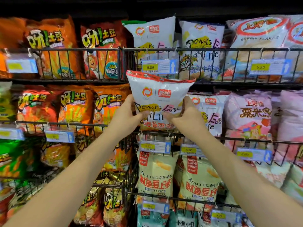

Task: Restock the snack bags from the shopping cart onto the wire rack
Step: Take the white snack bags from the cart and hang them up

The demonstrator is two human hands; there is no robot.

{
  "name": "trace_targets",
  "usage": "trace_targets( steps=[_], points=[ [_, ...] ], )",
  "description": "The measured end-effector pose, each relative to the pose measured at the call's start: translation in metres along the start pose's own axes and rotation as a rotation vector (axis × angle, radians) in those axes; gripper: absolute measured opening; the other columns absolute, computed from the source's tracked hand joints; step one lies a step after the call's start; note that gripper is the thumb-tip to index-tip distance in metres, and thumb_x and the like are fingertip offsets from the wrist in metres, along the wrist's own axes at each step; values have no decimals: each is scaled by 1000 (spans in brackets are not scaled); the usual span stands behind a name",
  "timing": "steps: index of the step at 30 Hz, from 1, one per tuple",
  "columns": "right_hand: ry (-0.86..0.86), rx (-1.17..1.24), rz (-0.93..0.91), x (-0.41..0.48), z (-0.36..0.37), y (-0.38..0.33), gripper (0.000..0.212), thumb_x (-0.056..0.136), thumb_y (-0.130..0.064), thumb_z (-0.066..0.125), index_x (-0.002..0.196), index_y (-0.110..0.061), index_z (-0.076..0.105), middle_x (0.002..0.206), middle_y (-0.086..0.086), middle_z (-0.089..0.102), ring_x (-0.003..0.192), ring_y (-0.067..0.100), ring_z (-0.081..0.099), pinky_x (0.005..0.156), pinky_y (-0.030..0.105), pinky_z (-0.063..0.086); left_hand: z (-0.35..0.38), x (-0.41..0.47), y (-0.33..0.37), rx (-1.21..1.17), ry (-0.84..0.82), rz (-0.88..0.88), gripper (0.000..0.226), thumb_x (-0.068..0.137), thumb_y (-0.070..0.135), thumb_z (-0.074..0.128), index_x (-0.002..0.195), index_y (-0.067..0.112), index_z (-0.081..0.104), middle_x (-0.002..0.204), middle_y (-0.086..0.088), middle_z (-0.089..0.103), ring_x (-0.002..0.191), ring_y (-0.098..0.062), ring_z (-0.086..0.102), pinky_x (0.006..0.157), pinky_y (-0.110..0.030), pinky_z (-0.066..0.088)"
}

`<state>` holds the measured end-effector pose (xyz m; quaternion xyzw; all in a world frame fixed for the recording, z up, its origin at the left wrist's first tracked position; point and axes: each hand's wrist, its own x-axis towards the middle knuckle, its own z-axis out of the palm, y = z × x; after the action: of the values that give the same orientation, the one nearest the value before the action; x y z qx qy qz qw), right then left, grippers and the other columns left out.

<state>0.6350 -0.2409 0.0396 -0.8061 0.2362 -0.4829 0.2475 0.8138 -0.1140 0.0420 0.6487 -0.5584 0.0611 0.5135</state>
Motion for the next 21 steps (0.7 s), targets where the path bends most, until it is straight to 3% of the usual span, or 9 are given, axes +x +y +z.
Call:
trace_targets(
  steps=[3, 5, 7, 10, 12, 14, 17, 19, 21],
  points=[
    [-69, -62, 59, 7, 8, 6, 63, 93, -41, 73, 142, -22, 37, 107, -10, 60, 74, 7, 63, 53, 13, 39, 5, 8, -5, 97, -62, -27, 45, 99, 40, 65, 137, 27, 44, 118, 7, 66, 97, -15, 67, 67, -24, 51],
    [-85, -79, 79, 13, 10, 11, 67, 93, -41, 72, 145, -21, 36, 122, -4, 59, 89, 17, 66, 62, 17, 44, 7, 14, -6, 170, -101, -35, 47, 102, 42, 60, 141, 26, 41, 119, 7, 64, 93, -9, 60, 67, -22, 43],
    [-148, -126, 114, 19, 12, 14, 64, 94, -44, 71, 142, -19, 38, 124, -2, 62, 96, 22, 67, 72, 28, 48, 8, 19, -7, 229, -166, -60, 50, 103, 43, 56, 146, 24, 38, 125, 5, 63, 98, -12, 60, 72, -25, 45],
    [-259, -234, 199, 23, 16, 18, 61, 94, -52, 67, 135, -14, 44, 111, 7, 69, 88, 22, 67, 66, 35, 55, 11, 30, -9, 284, -249, -105, 51, 106, 40, 52, 151, 21, 38, 143, -2, 58, 125, -24, 57, 89, -31, 43],
    [-279, -267, 233, 25, 17, 16, 65, 95, -53, 64, 138, -10, 42, 112, 14, 69, 93, 28, 68, 72, 42, 56, 13, 36, -6, 274, -265, -142, 53, 107, 40, 50, 154, 20, 34, 154, -3, 46, 136, -26, 49, 97, -32, 41],
    [-282, -266, 262, 28, 18, 14, 77, 96, -53, 63, 149, -6, 31, 118, 13, 66, 94, 27, 65, 63, 36, 53, 17, 39, -2, 265, -288, -178, 59, 108, 43, 45, 159, 19, 26, 163, -3, 30, 143, -27, 42, 101, -33, 37],
    [-292, -283, 290, 30, 22, 10, 92, 99, -54, 57, 159, -3, 9, 106, 10, 62, 77, 20, 56, 48, 24, 36, 25, 44, -1, 278, -270, -258, 72, 109, 43, 42, 162, 6, 9, 162, -10, 32, 142, -30, 43, 96, -29, 36],
    [-320, -310, 302, 31, 25, 12, 92, 100, -57, 54, 158, -2, 7, 107, 14, 65, 74, 19, 57, 48, 26, 36, 29, 48, -3, 289, -248, -324, 83, 109, 44, 42, 161, 0, -6, 161, -19, 37, 141, -34, 46, 99, -34, 40],
    [-367, -348, 315, 32, 28, 14, 88, 102, -57, 49, 156, 0, 11, 89, 10, 65, 68, 16, 57, 48, 27, 36, 33, 50, -5, 300, -227, -355, 83, 109, 41, 42, 160, -4, -6, 160, -24, 35, 139, -37, 47, 102, -38, 43]
  ],
)
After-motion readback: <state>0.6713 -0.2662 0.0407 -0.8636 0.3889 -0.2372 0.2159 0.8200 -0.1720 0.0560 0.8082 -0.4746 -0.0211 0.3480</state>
